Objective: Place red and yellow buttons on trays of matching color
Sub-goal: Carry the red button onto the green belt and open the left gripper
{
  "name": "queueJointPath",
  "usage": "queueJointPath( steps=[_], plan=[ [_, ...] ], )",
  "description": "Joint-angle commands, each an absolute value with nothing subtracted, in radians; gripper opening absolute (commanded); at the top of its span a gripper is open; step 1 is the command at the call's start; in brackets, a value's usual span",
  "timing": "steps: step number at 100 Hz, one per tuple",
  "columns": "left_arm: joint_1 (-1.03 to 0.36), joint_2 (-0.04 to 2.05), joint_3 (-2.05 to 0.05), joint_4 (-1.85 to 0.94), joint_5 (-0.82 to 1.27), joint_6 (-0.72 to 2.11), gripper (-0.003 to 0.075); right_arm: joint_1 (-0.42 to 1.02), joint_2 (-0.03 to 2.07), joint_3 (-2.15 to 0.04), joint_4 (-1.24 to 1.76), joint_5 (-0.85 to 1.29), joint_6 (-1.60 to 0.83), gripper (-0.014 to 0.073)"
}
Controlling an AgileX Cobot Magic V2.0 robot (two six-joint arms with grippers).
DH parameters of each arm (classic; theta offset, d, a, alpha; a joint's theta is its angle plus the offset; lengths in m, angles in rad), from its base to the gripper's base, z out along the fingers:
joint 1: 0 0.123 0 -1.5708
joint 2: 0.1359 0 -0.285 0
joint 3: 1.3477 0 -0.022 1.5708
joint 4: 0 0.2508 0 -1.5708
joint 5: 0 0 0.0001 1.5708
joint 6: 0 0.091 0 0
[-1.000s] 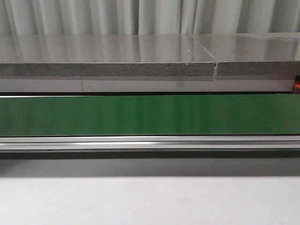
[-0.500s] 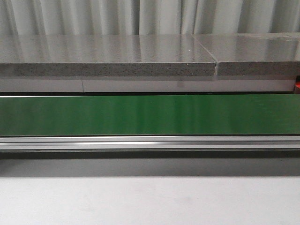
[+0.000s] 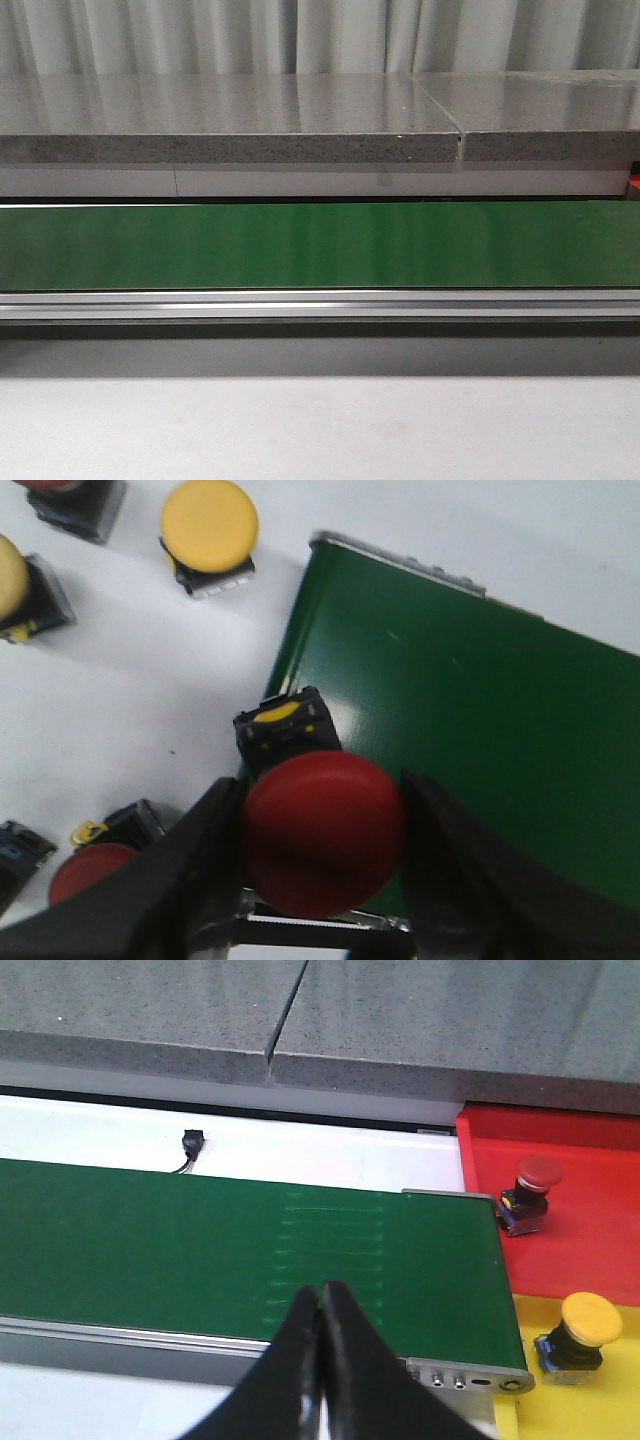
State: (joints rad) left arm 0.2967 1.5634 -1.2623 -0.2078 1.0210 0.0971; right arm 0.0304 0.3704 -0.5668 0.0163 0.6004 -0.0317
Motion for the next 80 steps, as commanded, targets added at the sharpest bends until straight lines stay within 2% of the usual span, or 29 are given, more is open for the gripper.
queueJointPath(
  steps=[1,21,28,43,60,80],
  plan=[
    [0.268,1.519,-1.262,-0.231,0.975,0.097,0.0205,0.033,0.376,-0.592,0.015,0.531,-0.036,-0.0066],
    [0.251,1.531,-1.244,-0.234,0.950,0.097,0.0235,0.033,0.376,-0.592,0.015,0.531,-0.036,-0.0066],
    [0.251,1.531,-1.244,-0.252,0.942,0.116,0.0314,0.033,0.376,-0.592,0.015,0.531,-0.036,-0.0066],
    [0.251,1.531,-1.244,-0.285,0.882,0.148,0.0552,0.033,0.376,-0.592,0.015,0.531,-0.036,-0.0066],
    [0.251,1.522,-1.259,-0.307,0.810,0.131,0.0565,0.033,0.376,-0.592,0.015,0.531,-0.036,-0.0066],
    [0.271,1.530,-1.300,-0.304,0.754,-0.028,0.0565,0.033,0.376,-0.592,0.015,0.531,-0.036,-0.0066]
  ],
)
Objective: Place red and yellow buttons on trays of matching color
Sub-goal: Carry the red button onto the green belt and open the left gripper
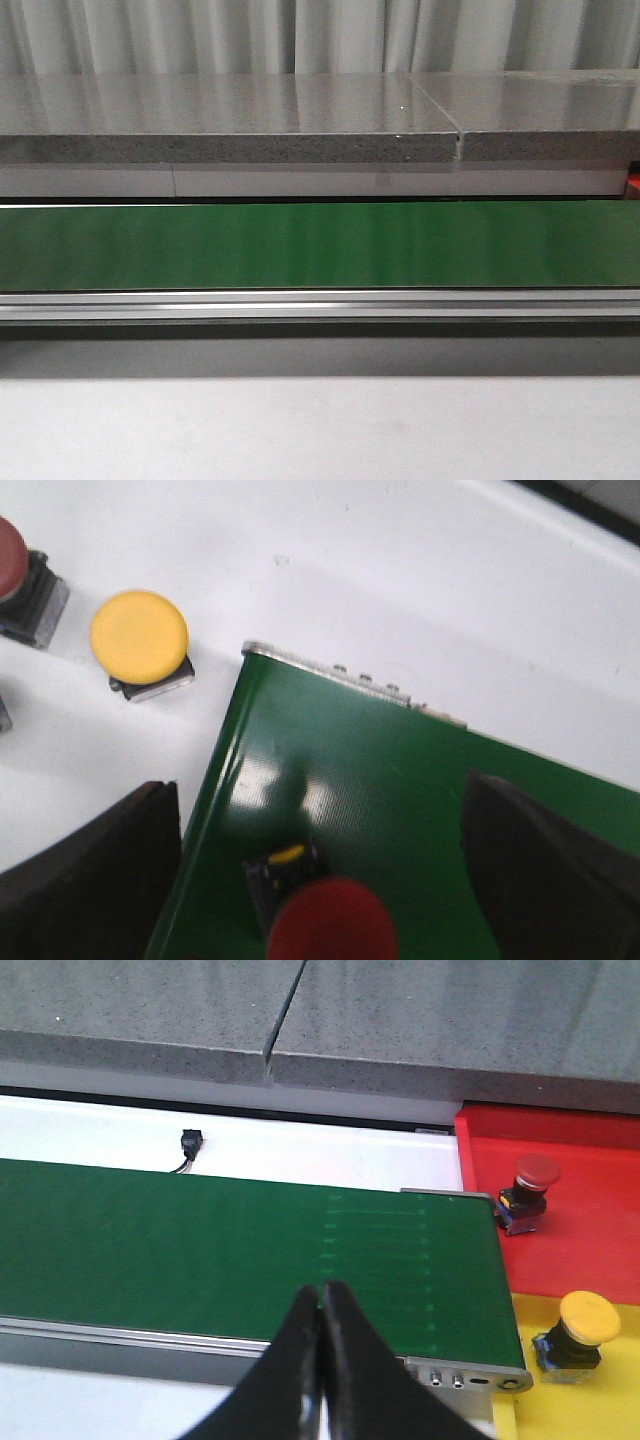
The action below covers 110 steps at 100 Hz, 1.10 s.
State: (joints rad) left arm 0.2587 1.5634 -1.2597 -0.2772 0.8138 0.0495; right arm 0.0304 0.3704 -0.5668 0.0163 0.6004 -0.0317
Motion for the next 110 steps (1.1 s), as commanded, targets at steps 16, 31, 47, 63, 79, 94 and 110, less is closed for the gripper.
queueJointPath(
  steps=[16,31,47,63,79,94,110],
  plan=[
    [0.326,1.606,-1.308,-0.302,0.774,-0.099,0.0564,0.033,0.376,-0.592,0.015,0.531,-0.036,-0.0066],
    [0.363,1.713,-1.365,-0.302,0.848,-0.099,0.0564,0.033,0.376,-0.592,0.015,0.531,-0.036,-0.0066],
    [0.371,1.783,-1.434,-0.314,0.855,-0.144,0.0564,0.033,0.376,-0.592,0.015,0.531,-0.036,-0.0066],
    [0.371,1.858,-1.505,-0.312,0.878,-0.182,0.0564,0.033,0.376,-0.592,0.015,0.531,-0.036,-0.0066],
    [0.371,1.930,-1.571,-0.295,0.917,-0.203,0.0564,0.033,0.376,-0.592,0.015,0.531,-0.036,-0.0066],
    [0.371,1.969,-1.619,-0.273,0.940,-0.225,0.0564,0.033,0.376,-0.592,0.015,0.531,-0.036,-0.0066],
    [0.371,1.978,-1.621,-0.273,0.927,-0.229,0.0564,0.033,0.376,-0.592,0.015,0.531,-0.036,-0.0066]
  ],
)
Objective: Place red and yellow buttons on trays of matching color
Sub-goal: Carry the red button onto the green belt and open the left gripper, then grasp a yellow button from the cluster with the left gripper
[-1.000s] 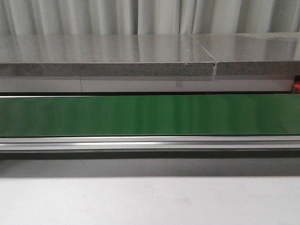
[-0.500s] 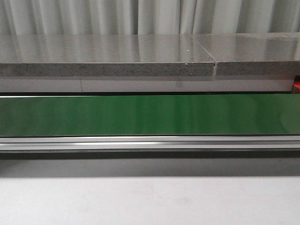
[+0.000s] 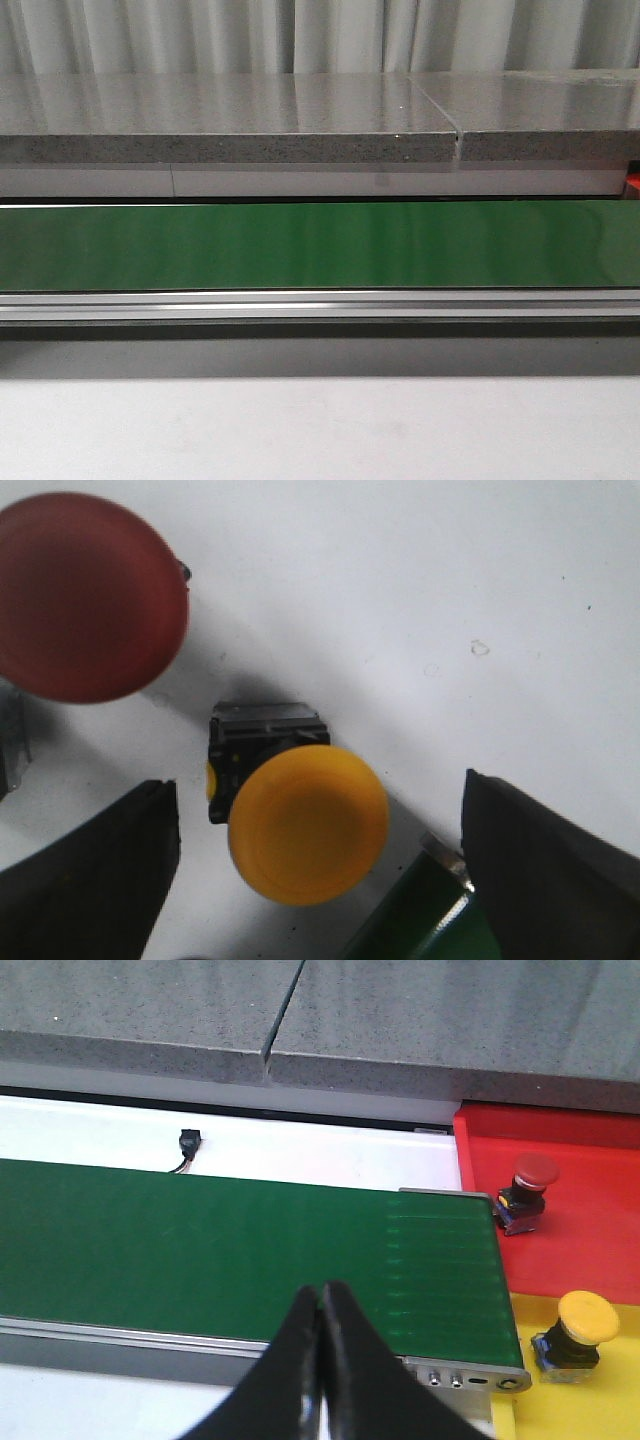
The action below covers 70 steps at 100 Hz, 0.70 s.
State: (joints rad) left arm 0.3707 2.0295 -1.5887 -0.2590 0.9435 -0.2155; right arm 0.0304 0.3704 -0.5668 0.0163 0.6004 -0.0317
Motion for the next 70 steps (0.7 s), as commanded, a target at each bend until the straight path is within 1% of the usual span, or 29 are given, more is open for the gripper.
queueJointPath(
  steps=[1,6,13,32,46,58,70],
  plan=[
    [0.371,1.980,-1.621,-0.273,0.927,-0.229,0.0564,0.033,0.376,-0.592,0.015,0.531,-0.036,-0.0066],
    [0.371,1.984,-1.621,-0.273,0.934,-0.229,0.0560,0.033,0.376,-0.592,0.015,0.531,-0.036,-0.0066],
    [0.371,1.985,-1.621,-0.273,0.936,-0.229,0.0526,0.033,0.376,-0.592,0.015,0.531,-0.036,-0.0066],
    [0.371,1.985,-1.621,-0.273,0.929,-0.229,0.0368,0.033,0.376,-0.592,0.015,0.531,-0.036,-0.0066],
    [0.371,1.985,-1.621,-0.273,0.929,-0.229,0.0281,0.033,0.376,-0.592,0.015,0.531,-0.036,-0.0066],
    [0.371,1.983,-1.621,-0.273,0.931,-0.227,0.0242,0.033,0.376,-0.592,0.015,0.531,-0.036,-0.0066],
    [0.371,1.970,-1.621,-0.273,0.951,-0.205,0.0238,0.033,0.376,-0.592,0.015,0.531,-0.036,-0.0066]
  ],
)
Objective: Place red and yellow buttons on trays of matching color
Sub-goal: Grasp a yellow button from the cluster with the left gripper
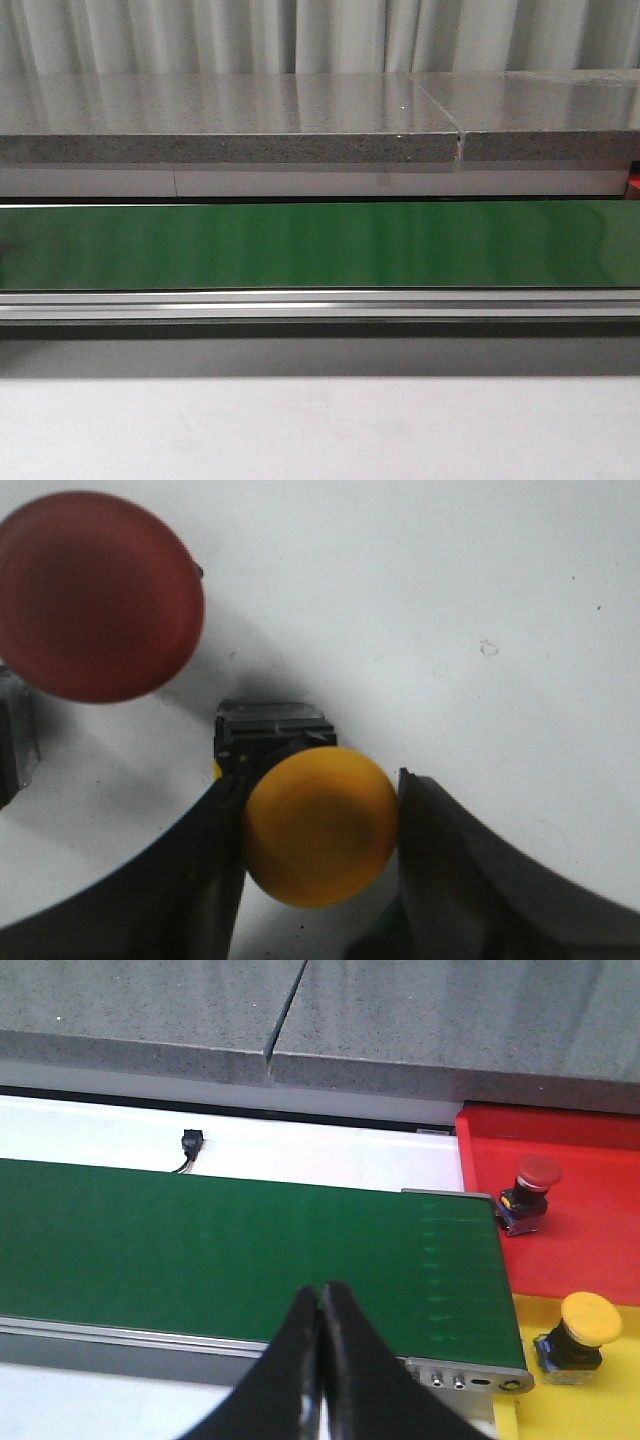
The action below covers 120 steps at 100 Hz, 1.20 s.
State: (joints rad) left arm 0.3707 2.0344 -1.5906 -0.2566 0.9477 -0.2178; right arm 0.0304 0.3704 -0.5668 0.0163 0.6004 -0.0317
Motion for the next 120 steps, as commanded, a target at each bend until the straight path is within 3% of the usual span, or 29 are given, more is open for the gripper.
queueJointPath(
  steps=[1,29,68,120],
  plan=[
    [0.371,1.968,-1.621,-0.273,0.951,-0.200,0.0238,0.033,0.376,-0.592,0.015,0.531,-0.036,-0.0066],
    [0.371,1.827,-1.597,-0.261,0.949,-0.103,0.0238,0.033,0.376,-0.592,0.015,0.531,-0.036,-0.0066],
    [0.369,1.560,-1.372,-0.334,0.893,0.063,0.0239,0.033,0.376,-0.592,0.015,0.531,-0.036,-0.0066],
    [0.353,1.535,-1.291,-0.377,0.945,0.142,0.0239,0.033,0.376,-0.592,0.015,0.531,-0.036,-0.0066]
  ],
)
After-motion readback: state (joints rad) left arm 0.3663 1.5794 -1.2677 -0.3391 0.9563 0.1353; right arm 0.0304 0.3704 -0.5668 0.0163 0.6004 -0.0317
